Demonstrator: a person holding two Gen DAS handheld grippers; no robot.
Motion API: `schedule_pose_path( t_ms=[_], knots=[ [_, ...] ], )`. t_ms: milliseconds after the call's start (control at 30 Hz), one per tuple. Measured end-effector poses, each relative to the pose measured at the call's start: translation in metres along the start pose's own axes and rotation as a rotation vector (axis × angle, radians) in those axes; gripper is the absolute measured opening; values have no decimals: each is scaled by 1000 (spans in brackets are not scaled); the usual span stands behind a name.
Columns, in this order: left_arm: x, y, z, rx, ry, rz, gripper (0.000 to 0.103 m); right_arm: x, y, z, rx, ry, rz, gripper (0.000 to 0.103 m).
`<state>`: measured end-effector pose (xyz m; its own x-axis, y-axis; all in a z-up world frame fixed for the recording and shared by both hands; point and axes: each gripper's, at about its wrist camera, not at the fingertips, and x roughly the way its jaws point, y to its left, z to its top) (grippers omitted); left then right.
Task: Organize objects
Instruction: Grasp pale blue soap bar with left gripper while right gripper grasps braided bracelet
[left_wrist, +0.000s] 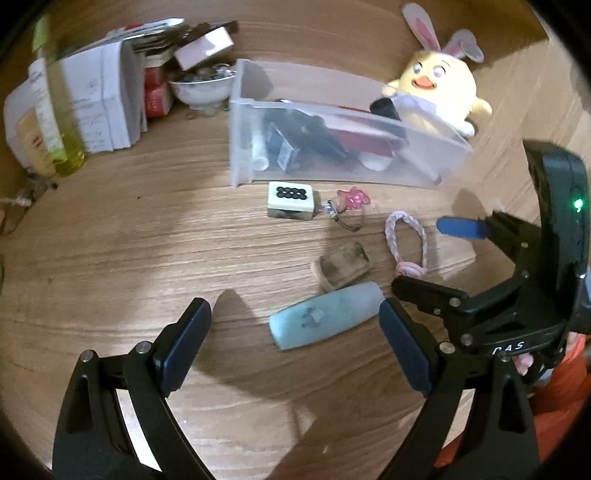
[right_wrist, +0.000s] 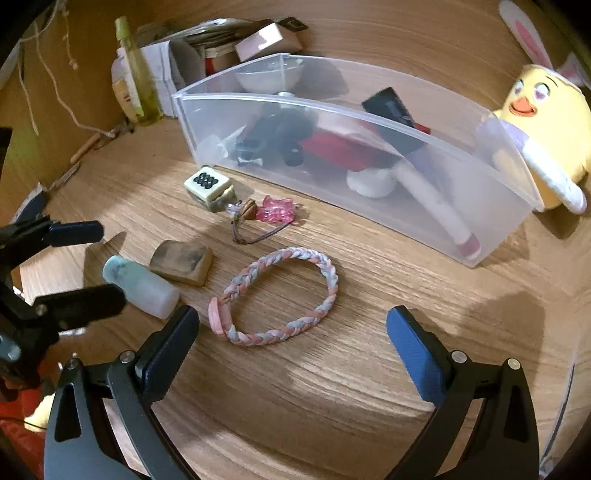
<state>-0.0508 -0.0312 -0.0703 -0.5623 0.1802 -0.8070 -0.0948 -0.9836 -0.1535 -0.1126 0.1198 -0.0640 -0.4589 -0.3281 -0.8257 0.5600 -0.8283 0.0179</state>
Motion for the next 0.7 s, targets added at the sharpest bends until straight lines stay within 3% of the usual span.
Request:
schedule_pose_path(
  t_ms=[67,133,300,500,700],
  knots=[
    [3,-4,1,18,5,0,93,0,-1,1,-7,-9,-6,94],
    [6,-7,2,28,16,-6,93,-1,-3,3,-18,-24,-25,79],
    [13,-13,1,74,38,-4,93,-2,-11,7,-21,-40,-18,57],
    [17,-19,2,80,24,13,93,-3,-14,9,-17,-52,-23,13],
    [17,-31,-4,117,-2,65,81,-9,-21,4,4,-72,-16,11]
  ],
)
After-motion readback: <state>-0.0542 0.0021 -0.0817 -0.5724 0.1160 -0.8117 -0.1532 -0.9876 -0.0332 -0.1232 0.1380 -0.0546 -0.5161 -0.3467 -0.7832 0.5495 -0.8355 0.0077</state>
